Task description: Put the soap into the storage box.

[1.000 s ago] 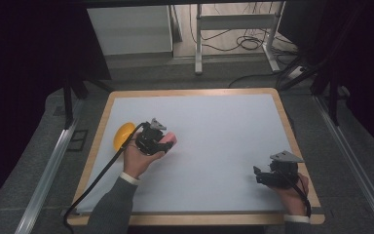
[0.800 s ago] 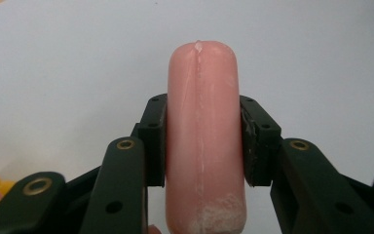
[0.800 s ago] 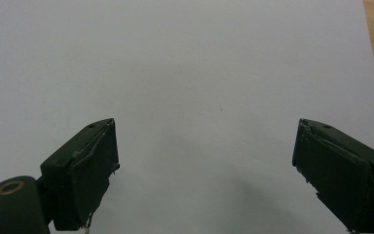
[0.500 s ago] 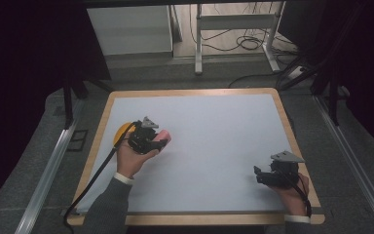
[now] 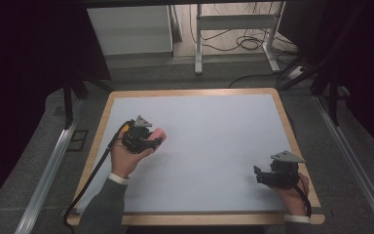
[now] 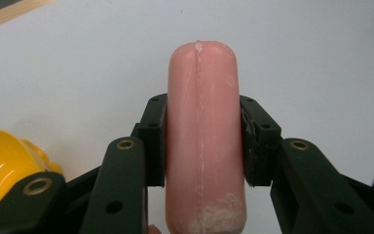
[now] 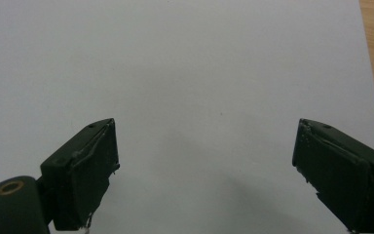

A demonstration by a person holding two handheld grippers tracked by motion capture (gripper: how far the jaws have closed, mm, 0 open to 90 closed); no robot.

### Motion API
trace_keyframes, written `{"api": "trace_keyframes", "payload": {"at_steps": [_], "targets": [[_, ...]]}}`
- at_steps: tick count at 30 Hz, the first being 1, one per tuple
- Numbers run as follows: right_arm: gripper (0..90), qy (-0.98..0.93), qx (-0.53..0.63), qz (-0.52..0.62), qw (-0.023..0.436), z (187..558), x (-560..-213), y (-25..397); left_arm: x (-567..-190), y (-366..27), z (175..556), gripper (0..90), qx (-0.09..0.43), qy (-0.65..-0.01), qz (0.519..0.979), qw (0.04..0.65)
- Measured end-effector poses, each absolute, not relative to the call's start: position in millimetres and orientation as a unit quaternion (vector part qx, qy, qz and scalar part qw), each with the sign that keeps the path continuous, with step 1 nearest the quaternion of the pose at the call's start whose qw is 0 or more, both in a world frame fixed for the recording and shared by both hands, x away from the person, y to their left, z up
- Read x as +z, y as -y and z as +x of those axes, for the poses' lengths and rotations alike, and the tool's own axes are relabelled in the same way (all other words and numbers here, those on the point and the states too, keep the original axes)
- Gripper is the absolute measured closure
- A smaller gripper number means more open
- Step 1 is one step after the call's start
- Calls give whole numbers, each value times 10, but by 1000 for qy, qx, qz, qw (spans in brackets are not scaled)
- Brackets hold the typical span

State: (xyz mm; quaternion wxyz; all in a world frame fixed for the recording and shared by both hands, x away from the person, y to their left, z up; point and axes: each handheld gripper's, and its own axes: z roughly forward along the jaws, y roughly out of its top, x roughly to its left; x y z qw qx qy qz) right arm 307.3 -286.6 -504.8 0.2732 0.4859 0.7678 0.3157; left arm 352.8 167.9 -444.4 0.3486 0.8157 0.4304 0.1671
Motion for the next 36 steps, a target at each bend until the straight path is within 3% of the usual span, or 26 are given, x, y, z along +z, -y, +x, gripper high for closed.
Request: {"api": "trace_keyframes", "payload": {"at_steps": [36], "targets": [[92, -770, 316, 483, 272, 3073, -5050, 2853, -4434, -2152, 3551, 605, 176, -481, 782, 355]]}}
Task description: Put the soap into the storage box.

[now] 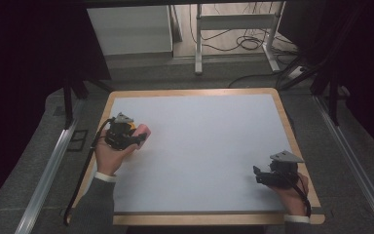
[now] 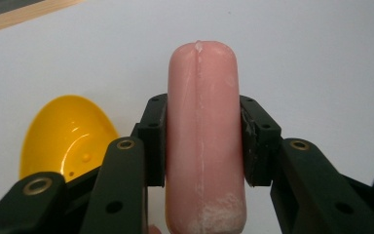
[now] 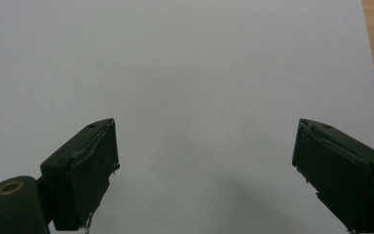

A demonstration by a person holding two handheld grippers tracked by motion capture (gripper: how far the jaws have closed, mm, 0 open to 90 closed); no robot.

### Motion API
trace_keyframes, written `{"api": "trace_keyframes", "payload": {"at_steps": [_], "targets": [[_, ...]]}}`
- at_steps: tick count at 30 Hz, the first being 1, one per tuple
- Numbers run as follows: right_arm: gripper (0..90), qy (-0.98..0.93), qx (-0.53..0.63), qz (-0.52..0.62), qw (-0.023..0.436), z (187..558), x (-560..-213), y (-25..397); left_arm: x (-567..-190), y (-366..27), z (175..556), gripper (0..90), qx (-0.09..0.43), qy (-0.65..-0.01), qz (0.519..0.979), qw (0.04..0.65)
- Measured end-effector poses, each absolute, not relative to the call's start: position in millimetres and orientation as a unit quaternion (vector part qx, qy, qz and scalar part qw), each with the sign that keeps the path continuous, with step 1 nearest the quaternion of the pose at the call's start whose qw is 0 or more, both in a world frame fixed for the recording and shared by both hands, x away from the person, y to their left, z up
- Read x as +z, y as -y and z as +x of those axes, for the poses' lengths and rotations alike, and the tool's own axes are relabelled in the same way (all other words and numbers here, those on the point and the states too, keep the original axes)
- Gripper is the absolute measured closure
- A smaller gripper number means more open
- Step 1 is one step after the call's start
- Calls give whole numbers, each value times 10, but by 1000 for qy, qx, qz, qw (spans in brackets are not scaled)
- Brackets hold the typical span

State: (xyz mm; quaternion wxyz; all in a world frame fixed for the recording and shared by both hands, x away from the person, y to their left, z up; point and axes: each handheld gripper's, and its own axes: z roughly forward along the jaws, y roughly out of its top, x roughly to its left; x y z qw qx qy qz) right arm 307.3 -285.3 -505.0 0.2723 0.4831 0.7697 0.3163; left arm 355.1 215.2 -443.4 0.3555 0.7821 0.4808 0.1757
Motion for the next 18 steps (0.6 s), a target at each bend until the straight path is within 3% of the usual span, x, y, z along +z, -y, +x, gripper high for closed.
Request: {"api": "trace_keyframes", "payload": {"at_steps": [18], "targets": [[92, -766, 318, 488, 273, 3069, -5041, 2882, -4462, -2466, 3609, 605, 186, -517, 757, 353]]}}
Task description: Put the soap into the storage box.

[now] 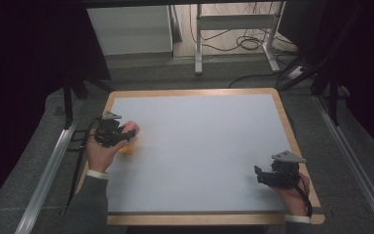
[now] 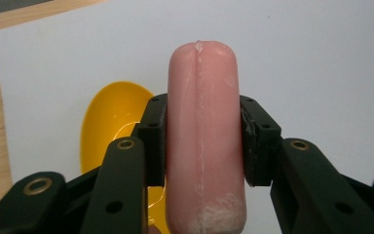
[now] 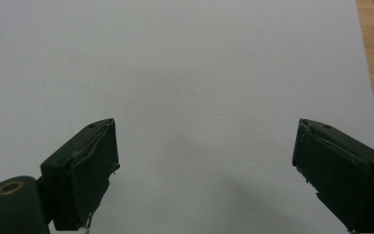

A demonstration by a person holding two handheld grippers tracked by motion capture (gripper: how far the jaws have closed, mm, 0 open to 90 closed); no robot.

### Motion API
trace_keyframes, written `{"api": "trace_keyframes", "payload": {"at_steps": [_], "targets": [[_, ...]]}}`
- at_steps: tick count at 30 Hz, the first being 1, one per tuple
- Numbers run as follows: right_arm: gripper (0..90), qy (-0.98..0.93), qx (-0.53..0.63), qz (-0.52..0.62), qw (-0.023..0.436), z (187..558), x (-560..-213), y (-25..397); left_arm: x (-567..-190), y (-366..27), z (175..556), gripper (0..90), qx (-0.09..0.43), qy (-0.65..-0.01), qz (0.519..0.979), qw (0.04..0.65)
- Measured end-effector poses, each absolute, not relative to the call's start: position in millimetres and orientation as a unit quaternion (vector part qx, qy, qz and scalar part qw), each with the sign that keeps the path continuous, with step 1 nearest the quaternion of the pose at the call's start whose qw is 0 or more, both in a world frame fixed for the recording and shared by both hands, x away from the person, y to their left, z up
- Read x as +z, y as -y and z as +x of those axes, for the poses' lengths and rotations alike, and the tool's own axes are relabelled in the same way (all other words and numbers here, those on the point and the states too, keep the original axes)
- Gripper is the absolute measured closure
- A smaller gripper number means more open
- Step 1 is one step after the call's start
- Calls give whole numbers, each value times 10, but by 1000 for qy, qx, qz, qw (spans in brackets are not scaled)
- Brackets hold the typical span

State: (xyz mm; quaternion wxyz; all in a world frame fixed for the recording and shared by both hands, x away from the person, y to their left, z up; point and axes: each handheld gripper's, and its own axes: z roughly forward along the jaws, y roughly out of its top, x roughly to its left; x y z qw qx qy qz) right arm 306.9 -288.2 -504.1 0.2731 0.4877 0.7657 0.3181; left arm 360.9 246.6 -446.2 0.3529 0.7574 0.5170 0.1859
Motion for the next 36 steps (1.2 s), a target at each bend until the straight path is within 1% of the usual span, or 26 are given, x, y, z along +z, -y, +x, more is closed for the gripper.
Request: {"api": "trace_keyframes", "payload": {"at_steps": [12, 22, 36], "targets": [[92, -768, 315, 486, 273, 3072, -5050, 2861, -4517, -2597, 3684, 605, 195, -533, 747, 347], [92, -770, 314, 483, 273, 3074, -5055, 2854, -4627, -2702, 3804, 605, 184, -553, 741, 333], [92, -774, 310, 481, 270, 3082, -5081, 2827, -4816, -2713, 3883, 604, 170, -564, 747, 308]]}}
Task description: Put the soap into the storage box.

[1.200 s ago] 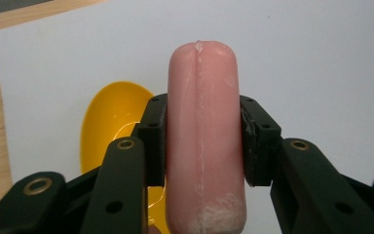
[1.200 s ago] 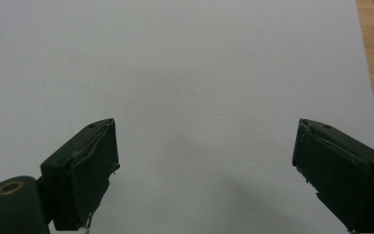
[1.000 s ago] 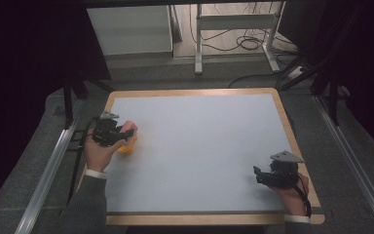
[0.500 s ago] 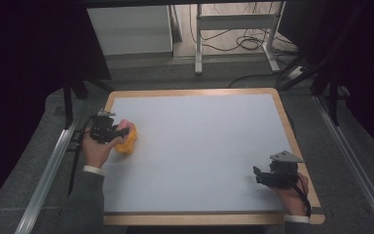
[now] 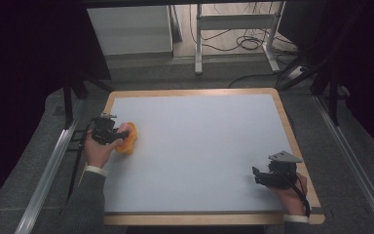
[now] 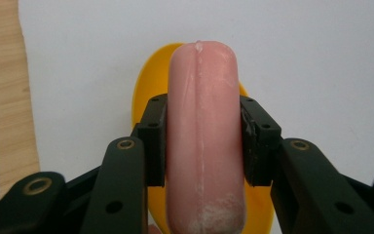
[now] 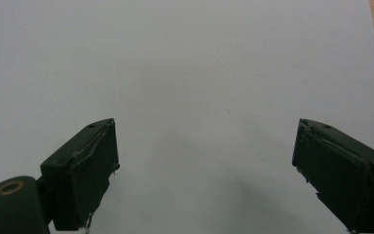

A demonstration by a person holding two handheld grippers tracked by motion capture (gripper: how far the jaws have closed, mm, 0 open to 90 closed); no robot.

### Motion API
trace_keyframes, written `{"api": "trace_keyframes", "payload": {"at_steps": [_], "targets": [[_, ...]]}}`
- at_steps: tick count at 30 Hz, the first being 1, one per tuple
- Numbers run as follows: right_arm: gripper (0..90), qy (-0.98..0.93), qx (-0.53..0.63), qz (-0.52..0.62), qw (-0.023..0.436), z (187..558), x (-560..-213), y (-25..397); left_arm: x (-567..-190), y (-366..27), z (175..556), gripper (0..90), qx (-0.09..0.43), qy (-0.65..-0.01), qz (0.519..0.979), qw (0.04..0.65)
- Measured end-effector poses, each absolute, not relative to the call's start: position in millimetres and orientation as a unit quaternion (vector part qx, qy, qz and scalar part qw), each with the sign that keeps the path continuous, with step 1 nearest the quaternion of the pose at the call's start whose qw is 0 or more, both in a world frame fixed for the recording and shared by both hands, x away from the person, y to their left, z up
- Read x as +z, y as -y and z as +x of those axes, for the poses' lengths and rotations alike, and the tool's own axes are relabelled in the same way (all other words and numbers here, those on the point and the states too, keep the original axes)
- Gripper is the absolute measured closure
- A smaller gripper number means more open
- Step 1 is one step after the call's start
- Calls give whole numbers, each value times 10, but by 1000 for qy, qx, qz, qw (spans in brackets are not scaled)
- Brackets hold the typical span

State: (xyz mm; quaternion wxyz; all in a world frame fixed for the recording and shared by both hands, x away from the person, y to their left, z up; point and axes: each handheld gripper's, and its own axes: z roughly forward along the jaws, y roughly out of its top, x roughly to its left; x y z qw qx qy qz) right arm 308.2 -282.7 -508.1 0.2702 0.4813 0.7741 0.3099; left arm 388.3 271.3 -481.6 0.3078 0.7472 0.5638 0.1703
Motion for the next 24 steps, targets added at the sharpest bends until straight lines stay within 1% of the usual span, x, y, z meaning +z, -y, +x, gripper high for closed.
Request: {"api": "trace_keyframes", "payload": {"at_steps": [7, 12, 14, 16, 17, 18, 19, 22, 24], "targets": [[92, -775, 309, 482, 269, 3087, -5089, 2828, -4908, -2703, 3910, 604, 162, -568, 748, 302], [92, -774, 309, 482, 270, 3087, -5088, 2824, -4895, -2686, 3904, 590, 156, -563, 752, 306], [92, -774, 310, 482, 270, 3085, -5085, 2822, -4858, -2681, 3885, 503, 163, -560, 751, 310], [92, -774, 310, 482, 270, 3086, -5083, 2823, -4802, -2687, 3856, 384, 173, -559, 748, 315], [92, -774, 310, 482, 270, 3086, -5084, 2822, -4802, -2687, 3856, 343, 173, -559, 748, 315], [92, -774, 310, 481, 270, 3087, -5084, 2822, -4731, -2692, 3803, 318, 191, -555, 742, 324], [92, -774, 309, 481, 270, 3088, -5085, 2821, -4697, -2689, 3776, 309, 195, -551, 741, 330], [92, -775, 308, 481, 269, 3094, -5086, 2819, -4608, -2650, 3707, 320, 197, -535, 748, 340], [92, -776, 308, 480, 270, 3097, -5089, 2810, -4560, -2623, 3656, 309, 189, -527, 749, 354]]}}
